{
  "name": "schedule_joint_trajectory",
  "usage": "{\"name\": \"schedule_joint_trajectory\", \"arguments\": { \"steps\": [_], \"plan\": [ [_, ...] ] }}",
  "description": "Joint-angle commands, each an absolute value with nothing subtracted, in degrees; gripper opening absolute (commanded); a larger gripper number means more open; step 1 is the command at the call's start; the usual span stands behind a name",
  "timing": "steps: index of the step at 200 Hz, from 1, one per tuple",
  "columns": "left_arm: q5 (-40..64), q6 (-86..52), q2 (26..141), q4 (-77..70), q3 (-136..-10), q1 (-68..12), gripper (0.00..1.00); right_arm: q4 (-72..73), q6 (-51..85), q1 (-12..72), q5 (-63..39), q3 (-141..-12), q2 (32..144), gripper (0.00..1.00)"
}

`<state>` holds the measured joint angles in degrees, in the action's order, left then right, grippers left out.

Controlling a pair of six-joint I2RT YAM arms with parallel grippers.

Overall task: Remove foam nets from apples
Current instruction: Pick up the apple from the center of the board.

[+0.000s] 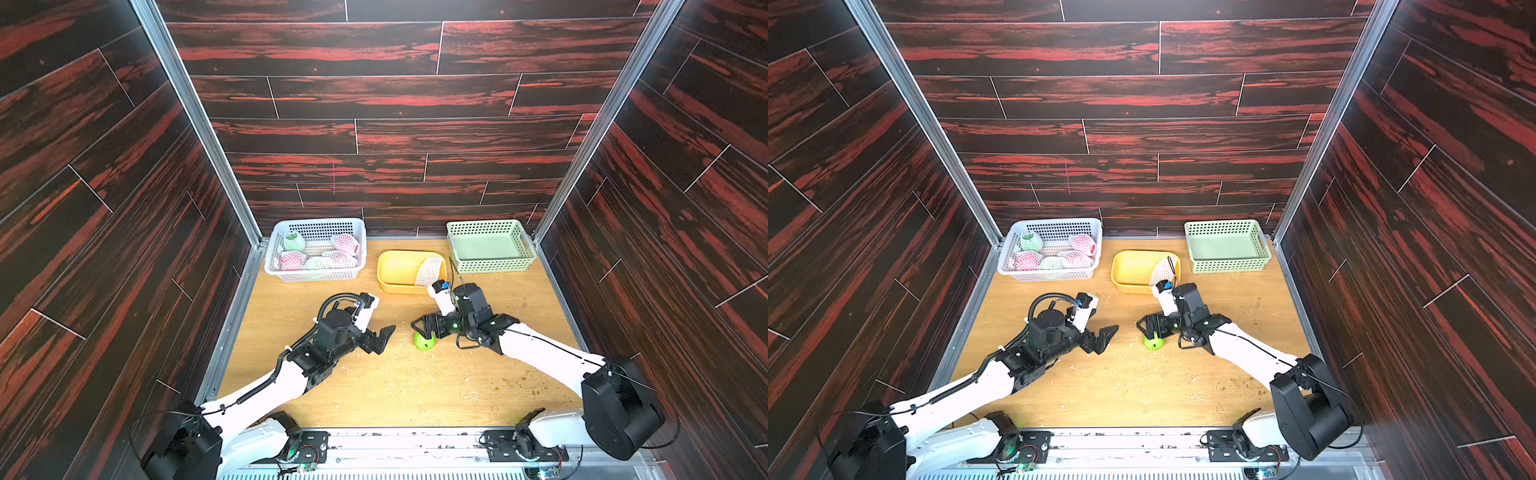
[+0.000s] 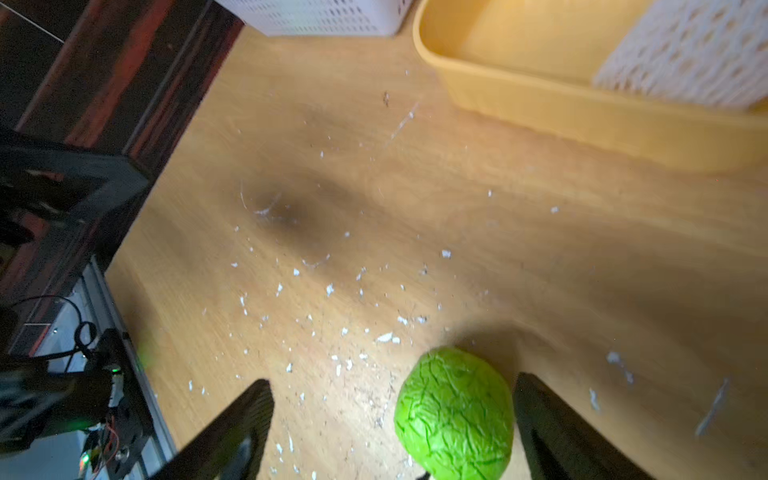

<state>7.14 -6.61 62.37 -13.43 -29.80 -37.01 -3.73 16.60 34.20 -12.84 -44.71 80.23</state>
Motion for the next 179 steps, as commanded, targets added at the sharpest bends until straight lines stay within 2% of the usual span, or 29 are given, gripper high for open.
{"name": "schedule_joint_trajectory", "arguments": {
  "steps": [1,52,64,101,155,179],
  "plan": [
    [8.7,-8.5,62.2,-8.6,-29.2,-37.4,1.00,-4.4,18.1,35.3,-10.8,-44.7,82.7,0.94],
    [7.6,-10.2,63.6,-11.5,-26.7,-38.9,1.00,-4.8,18.3,36.6,-5.0,-44.5,88.9,0.94],
    [7.3,-10.5,64.1,-11.7,-26.7,-39.2,1.00,-4.2,18.0,36.7,-4.5,-44.6,90.0,0.91],
    [6.3,-10.4,64.7,-11.6,-27.0,-39.4,1.00,-3.6,17.6,36.7,-3.7,-46.3,92.5,0.75],
    [4.6,-10.2,64.0,-12.9,-26.0,-39.5,1.00,-2.9,16.8,36.7,-4.0,-46.8,92.6,0.46],
    [3.9,-9.4,63.2,-12.7,-26.3,-39.4,1.00,-2.4,16.5,36.6,-5.1,-47.2,91.6,0.39]
  ]
}}
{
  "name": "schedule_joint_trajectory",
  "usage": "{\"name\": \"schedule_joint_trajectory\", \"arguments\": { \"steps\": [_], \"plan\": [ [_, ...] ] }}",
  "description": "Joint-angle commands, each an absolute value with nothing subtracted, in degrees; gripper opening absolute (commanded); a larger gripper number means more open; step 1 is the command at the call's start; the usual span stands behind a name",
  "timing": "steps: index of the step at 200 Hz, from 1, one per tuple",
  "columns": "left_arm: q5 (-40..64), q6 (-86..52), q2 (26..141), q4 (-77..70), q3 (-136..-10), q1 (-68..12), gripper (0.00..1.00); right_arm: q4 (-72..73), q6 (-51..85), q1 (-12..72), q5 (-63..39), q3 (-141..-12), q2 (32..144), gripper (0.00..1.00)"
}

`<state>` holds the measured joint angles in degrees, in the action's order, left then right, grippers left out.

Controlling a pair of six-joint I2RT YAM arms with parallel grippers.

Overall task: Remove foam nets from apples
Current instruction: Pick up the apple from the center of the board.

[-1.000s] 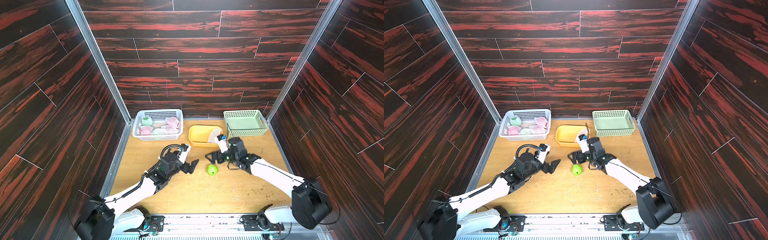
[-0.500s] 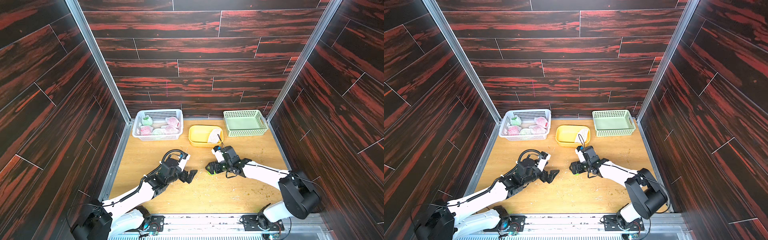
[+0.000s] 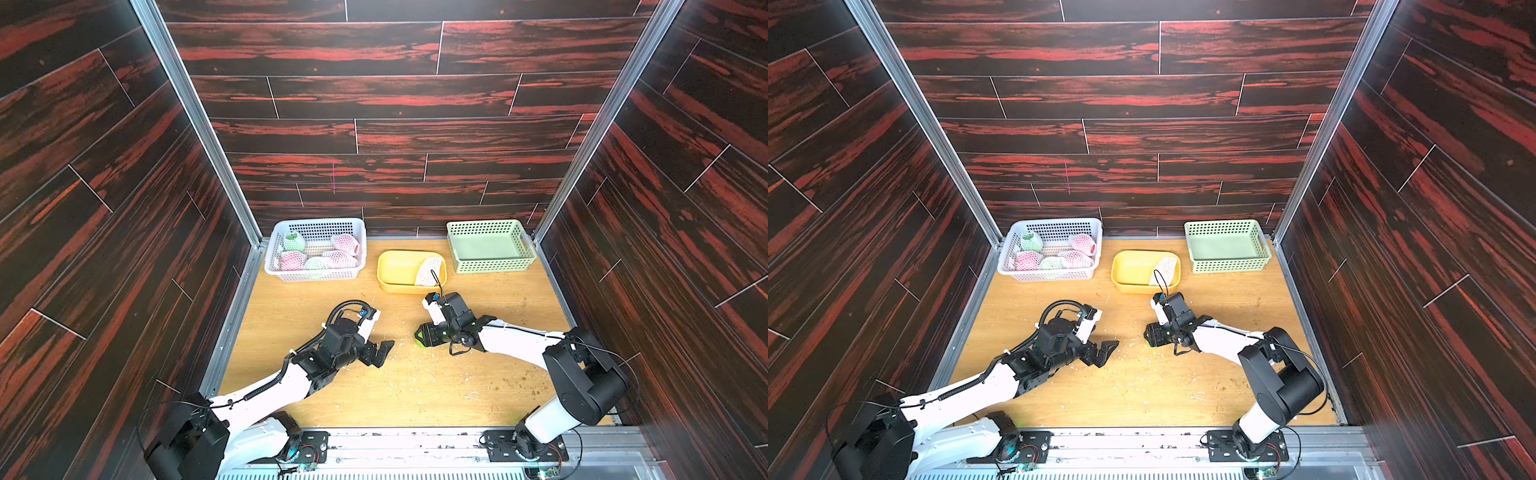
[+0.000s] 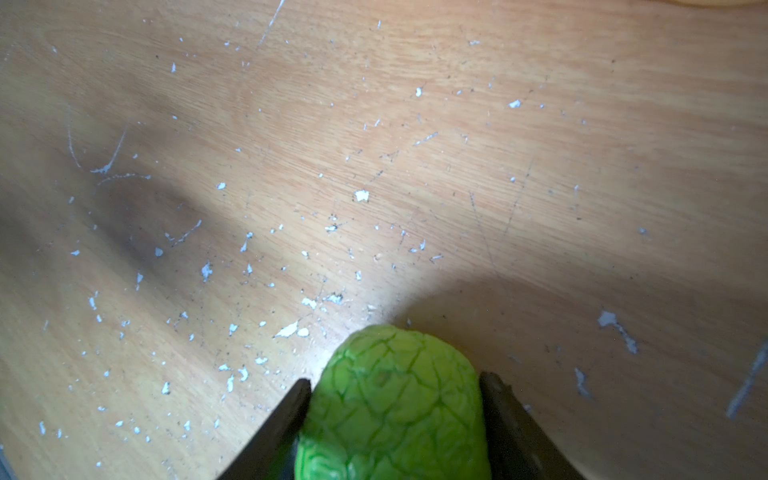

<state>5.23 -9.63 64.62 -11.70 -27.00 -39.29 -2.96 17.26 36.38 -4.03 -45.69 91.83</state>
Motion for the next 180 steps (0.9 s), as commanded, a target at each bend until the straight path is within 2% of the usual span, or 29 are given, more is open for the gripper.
{"name": "schedule_joint_trajectory", "arguments": {
  "steps": [1,57,85,97,142,180],
  "plan": [
    [3.8,-9.4,63.2,-12.7,-26.4,-39.4,1.00,-2.4,16.5,36.6,-5.1,-47.2,91.5,0.38],
    [-0.3,-8.4,60.2,-14.4,-25.9,-39.4,1.00,2.9,16.7,33.3,-9.8,-44.8,86.5,0.25],
    [-0.9,-7.9,59.5,-15.7,-25.8,-38.7,1.00,5.5,16.0,31.0,-13.8,-43.7,83.2,0.22],
    [-0.2,-8.0,59.9,-16.1,-26.3,-38.2,1.00,6.4,15.9,29.8,-16.3,-43.5,82.1,0.24],
    [4.1,-8.3,61.6,-19.1,-30.3,-34.8,1.00,12.4,20.0,21.6,-26.5,-43.4,78.1,0.17],
    [9.6,-8.1,66.3,-23.3,-36.8,-30.3,1.00,14.5,23.7,14.5,-30.4,-47.9,78.2,0.17]
  ]
}}
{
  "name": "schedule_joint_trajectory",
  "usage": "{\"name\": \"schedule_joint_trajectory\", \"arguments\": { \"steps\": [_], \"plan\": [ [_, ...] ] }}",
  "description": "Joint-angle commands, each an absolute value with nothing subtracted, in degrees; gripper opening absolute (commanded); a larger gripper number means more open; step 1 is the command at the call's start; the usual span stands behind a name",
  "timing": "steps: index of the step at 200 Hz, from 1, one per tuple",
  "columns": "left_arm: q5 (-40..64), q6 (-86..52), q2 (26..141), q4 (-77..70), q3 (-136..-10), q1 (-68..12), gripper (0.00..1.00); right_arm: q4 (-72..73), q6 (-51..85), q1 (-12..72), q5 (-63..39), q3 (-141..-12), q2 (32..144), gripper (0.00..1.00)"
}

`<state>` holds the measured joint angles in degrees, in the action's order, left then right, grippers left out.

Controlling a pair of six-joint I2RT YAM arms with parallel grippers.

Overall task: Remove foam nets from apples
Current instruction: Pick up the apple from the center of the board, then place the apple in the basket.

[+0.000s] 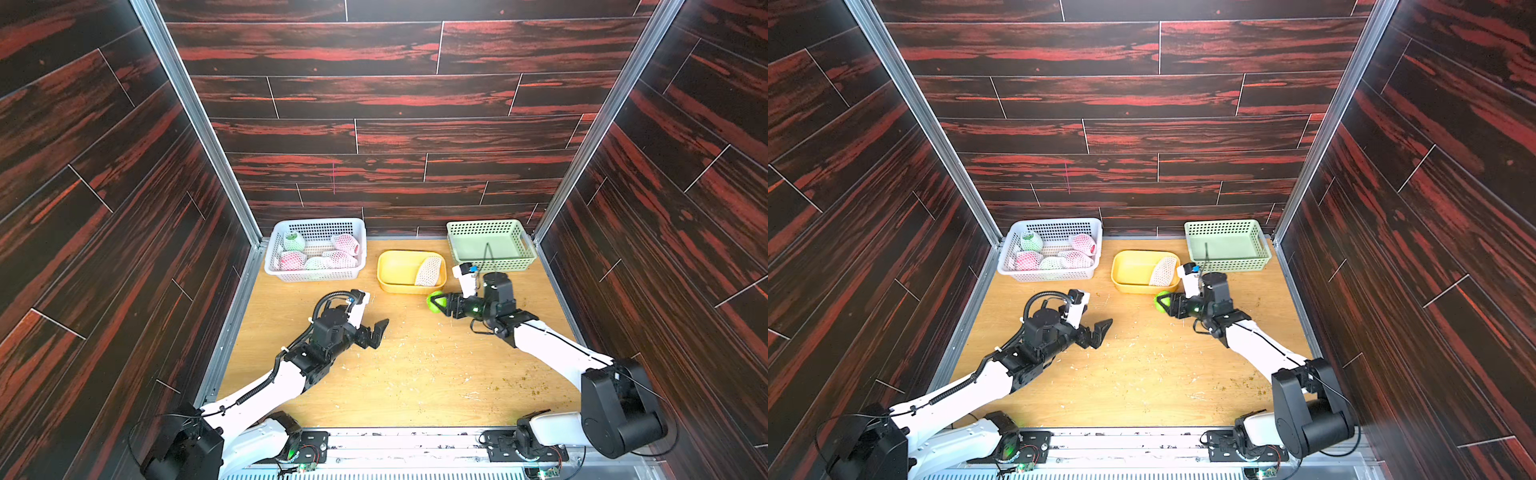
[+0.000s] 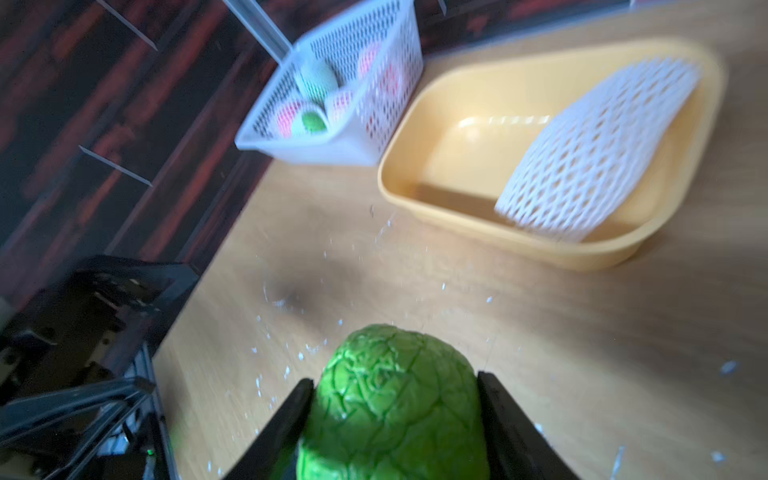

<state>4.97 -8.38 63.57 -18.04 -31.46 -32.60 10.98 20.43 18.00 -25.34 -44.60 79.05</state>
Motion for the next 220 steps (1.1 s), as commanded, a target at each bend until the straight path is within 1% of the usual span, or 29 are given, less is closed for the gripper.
{"name": "schedule_joint_trajectory", "arguments": {
  "steps": [1,22,41,55,72,89,96,99,108,126,150,184,197,220],
  "plan": [
    [9.7,-8.1,66.6,-23.4,-37.0,-30.2,1.00,14.6,23.8,14.3,-30.5,-48.0,78.2,0.17],
    [11.9,-8.2,71.6,-25.7,-41.9,-28.6,1.00,16.7,26.0,10.5,-31.9,-52.3,81.5,0.17],
    [12.1,-8.7,76.2,-26.0,-46.9,-28.0,1.00,16.4,27.6,7.7,-30.9,-58.2,86.1,0.15],
    [13.4,-8.1,79.3,-25.9,-50.2,-27.8,1.00,13.7,27.0,6.2,-27.7,-63.7,90.5,0.15],
    [11.2,-8.0,82.6,-24.9,-53.5,-27.6,1.00,8.5,24.1,4.6,-22.4,-71.5,96.8,0.15],
    [9.3,-7.8,85.4,-21.5,-57.5,-27.0,1.00,3.0,23.5,2.1,-21.6,-81.4,104.6,0.16],
    [7.5,-7.6,86.5,-19.4,-59.3,-26.8,1.00,1.2,22.9,1.6,-20.5,-85.5,107.7,0.18],
    [6.4,-7.7,86.9,-18.2,-60.1,-26.8,1.00,0.1,22.7,1.3,-18.6,-87.3,109.1,0.19],
    [4.0,-8.5,87.7,-15.6,-62.0,-26.2,1.00,-3.4,21.4,0.8,-17.1,-92.7,113.5,0.18],
    [3.3,-11.1,88.4,-15.6,-62.5,-24.6,1.00,-9.2,18.5,0.6,-14.0,-103.9,121.9,0.19],
    [2.0,-13.3,90.1,-12.9,-64.2,-22.6,1.00,-16.8,17.3,0.6,-14.6,-120.1,134.4,0.20],
    [0.8,-13.4,93.3,-7.8,-67.9,-21.2,1.00,-27.6,19.3,0.7,-16.3,-145.3,151.4,0.20],
    [0.1,-12.9,94.1,-7.0,-69.1,-20.8,1.00,-26.8,21.0,0.7,-17.3,-148.9,154.9,0.20],
    [-1.5,-12.2,96.7,-1.7,-74.0,-19.8,1.00,-23.4,23.6,0.8,-18.8,-149.1,157.3,0.21]
  ]
}}
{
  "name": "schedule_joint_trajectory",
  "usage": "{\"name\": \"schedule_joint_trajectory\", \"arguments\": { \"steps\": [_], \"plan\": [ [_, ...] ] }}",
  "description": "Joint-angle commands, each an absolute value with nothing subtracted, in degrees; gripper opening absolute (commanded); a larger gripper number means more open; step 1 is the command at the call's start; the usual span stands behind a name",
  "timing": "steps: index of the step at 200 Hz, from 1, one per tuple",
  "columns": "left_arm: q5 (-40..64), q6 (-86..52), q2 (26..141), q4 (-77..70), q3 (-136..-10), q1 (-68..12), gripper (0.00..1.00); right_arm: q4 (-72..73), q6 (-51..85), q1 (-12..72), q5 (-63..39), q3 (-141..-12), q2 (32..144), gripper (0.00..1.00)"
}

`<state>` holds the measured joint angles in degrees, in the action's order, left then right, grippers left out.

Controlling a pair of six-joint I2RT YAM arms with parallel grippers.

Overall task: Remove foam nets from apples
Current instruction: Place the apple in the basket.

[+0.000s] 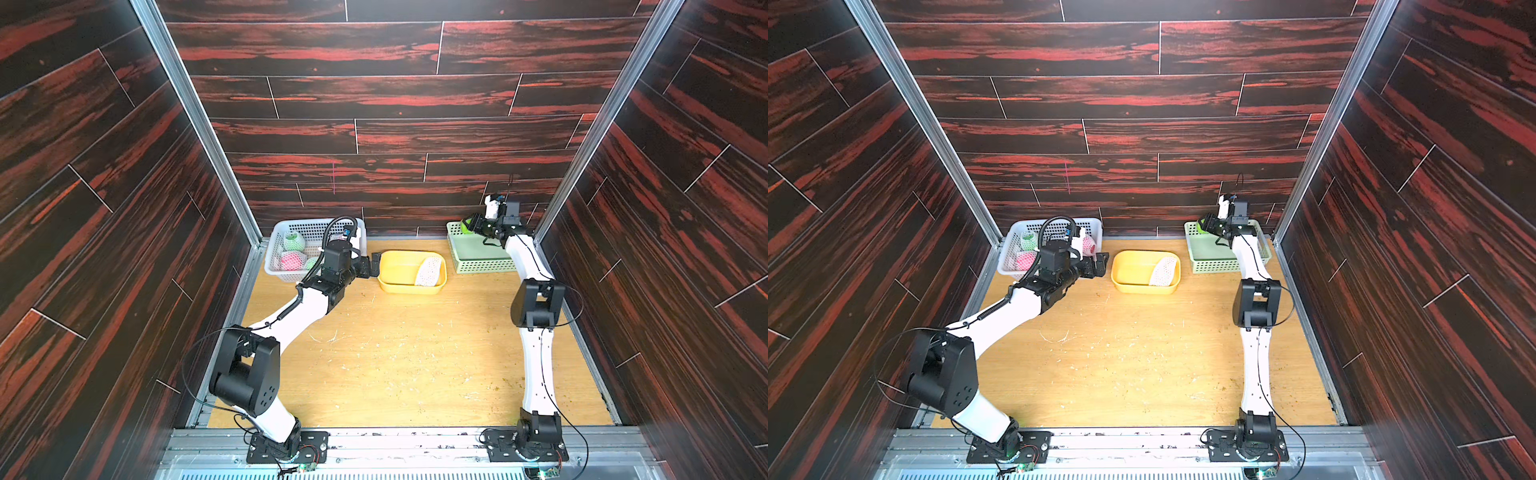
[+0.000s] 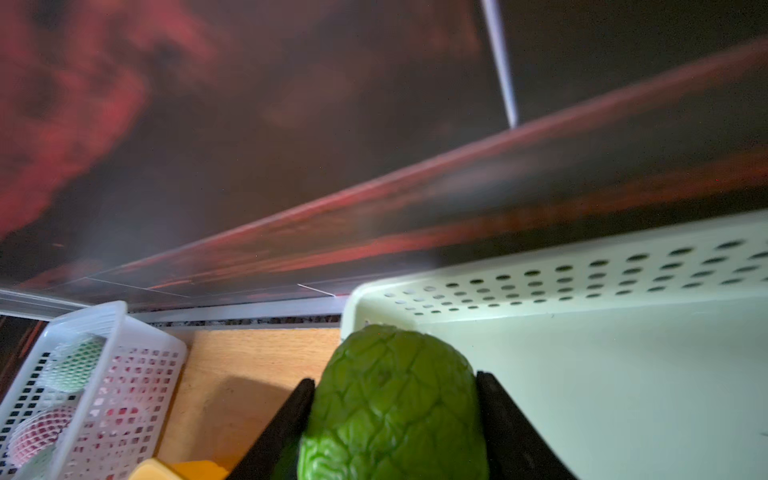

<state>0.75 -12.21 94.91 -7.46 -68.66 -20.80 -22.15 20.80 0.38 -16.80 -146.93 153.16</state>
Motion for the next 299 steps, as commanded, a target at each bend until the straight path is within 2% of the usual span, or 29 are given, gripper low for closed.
{"name": "schedule_joint_trajectory", "arguments": {
  "steps": [1,54,85,154,214,258,275,299],
  "plan": [
    [-1.5,-12.2,96.9,-1.6,-74.2,-19.7,1.00,-23.2,23.7,0.8,-18.9,-149.0,157.4,0.21],
    [-2.5,-12.2,104.1,5.2,-82.8,-16.1,1.00,-18.4,25.7,1.1,-19.5,-148.5,159.7,0.35],
    [-0.4,-12.5,107.9,10.4,-88.4,-13.1,1.00,-18.2,26.0,1.2,-19.5,-148.4,160.4,0.48],
    [-0.8,-8.1,115.1,25.3,-103.2,-8.3,1.00,-17.4,25.0,1.6,-19.5,-148.5,157.8,0.86],
    [-6.4,-8.4,120.7,32.4,-115.2,-5.0,1.00,-19.0,24.8,1.6,-19.0,-148.8,150.6,0.90],
    [-13.0,-9.8,128.7,45.1,-129.3,-1.8,0.99,-23.5,20.5,3.7,-19.5,-148.4,141.0,0.90],
    [-14.2,-9.3,130.2,44.1,-130.2,-0.9,0.99,-25.3,16.9,5.6,-19.5,-146.6,136.8,0.90],
    [-13.8,-8.8,133.4,45.7,-134.7,0.7,0.99,-25.8,13.9,8.4,-24.5,-140.8,129.9,0.90]
  ]
}}
